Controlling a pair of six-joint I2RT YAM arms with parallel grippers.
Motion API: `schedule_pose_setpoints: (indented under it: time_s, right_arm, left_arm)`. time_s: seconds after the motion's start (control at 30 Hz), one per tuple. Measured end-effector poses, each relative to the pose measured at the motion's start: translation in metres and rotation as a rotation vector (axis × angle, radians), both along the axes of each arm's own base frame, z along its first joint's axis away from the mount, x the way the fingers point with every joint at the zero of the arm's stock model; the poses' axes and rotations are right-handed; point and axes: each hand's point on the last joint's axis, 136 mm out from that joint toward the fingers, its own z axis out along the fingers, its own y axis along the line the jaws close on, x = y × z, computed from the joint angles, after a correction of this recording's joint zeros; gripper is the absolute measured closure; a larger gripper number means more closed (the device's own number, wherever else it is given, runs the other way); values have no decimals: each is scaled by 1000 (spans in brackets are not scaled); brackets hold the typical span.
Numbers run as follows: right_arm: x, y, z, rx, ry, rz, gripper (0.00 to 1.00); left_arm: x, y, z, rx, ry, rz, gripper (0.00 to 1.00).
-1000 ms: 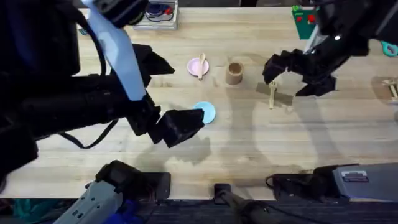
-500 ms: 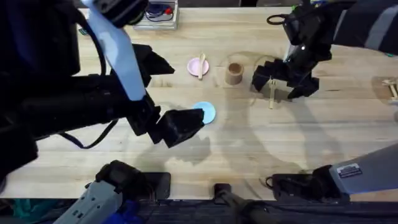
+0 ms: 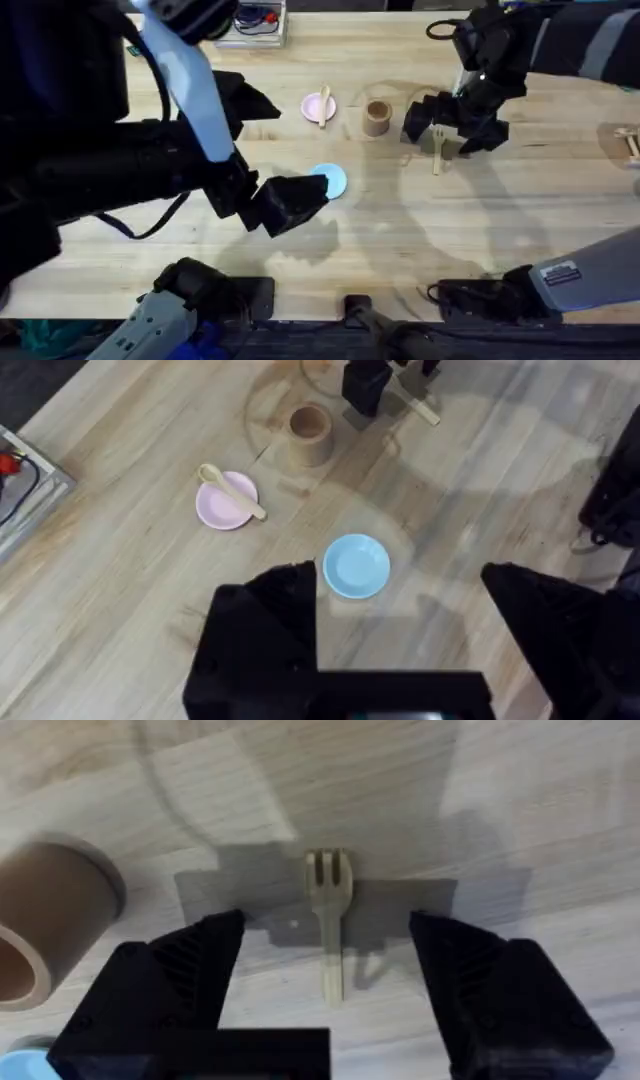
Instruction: Pick up a utensil and set it on the pink plate, then put the other utensil in the container.
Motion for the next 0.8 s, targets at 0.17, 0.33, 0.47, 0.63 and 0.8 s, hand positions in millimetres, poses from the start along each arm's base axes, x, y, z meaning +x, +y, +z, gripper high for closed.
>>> schedule_pose_setpoints:
  time_s: [0.17,0.33,0.47,0.63,0.8]
  right_arm:
    - [-1,0,0,0,4,0,5]
    - [-2,1,0,4,7,1,5]
    - [-2,1,0,6,7,1,6]
    - [-2,1,0,7,7,1,5]
    - [-2,1,-1,5,16,1,5]
  left_arm:
    - [0,0,0,0,0,0,8]
    - [0,0,0,0,0,0,7]
    - [0,0,0,0,0,0,8]
    - [0,0,0,0,0,0,8]
    - [0,0,0,0,0,0,7]
